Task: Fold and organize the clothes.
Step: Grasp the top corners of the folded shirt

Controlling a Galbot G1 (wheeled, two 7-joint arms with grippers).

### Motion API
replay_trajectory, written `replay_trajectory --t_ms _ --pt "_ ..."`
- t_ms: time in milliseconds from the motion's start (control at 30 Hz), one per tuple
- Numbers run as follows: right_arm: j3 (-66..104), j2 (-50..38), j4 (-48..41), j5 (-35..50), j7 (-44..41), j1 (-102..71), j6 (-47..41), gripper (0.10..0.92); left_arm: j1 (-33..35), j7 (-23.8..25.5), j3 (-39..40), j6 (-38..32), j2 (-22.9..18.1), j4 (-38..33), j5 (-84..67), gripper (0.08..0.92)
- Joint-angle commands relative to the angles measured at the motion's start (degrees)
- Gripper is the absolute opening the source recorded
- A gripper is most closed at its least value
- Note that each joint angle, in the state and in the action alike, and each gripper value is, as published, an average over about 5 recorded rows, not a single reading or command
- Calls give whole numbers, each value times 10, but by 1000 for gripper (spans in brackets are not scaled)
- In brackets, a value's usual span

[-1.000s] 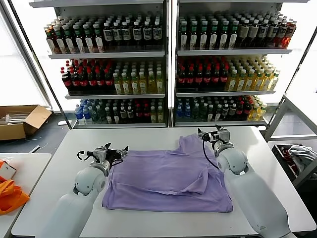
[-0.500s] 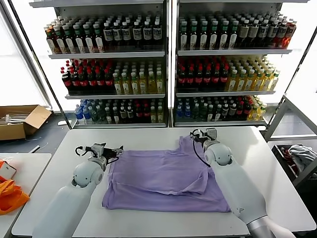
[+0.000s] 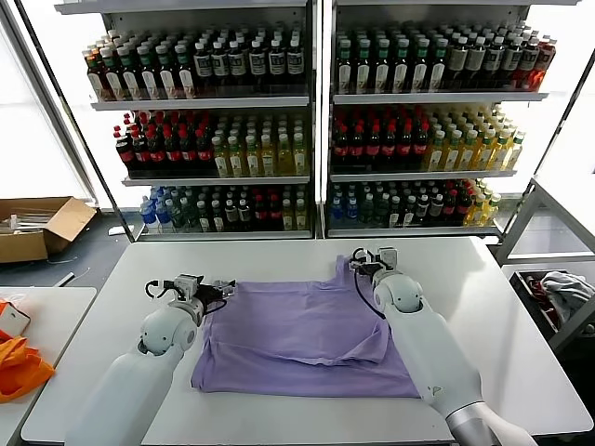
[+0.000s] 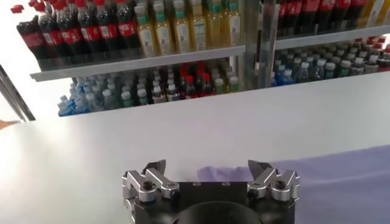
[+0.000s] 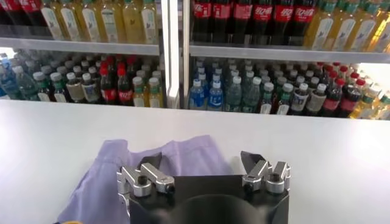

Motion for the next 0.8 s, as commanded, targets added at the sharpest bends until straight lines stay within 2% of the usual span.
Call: replay_trajectory --t_ms 33,167,567,800 --pt "1 5 -3 -4 2 -11 -1 810 30 0 0 2 -5 -3 -3 798" --pt "2 0 11 -3 6 -21 -3 724 39 4 -2 2 -7 -7 -2 699" --pt "3 -10 40 7 9 -39 -7 377 43 8 -4 -7 -16 -10 2 352" --pt "14 -21 75 12 14 -53 -3 171 48 3 -10 -68 -24 -15 18 148"
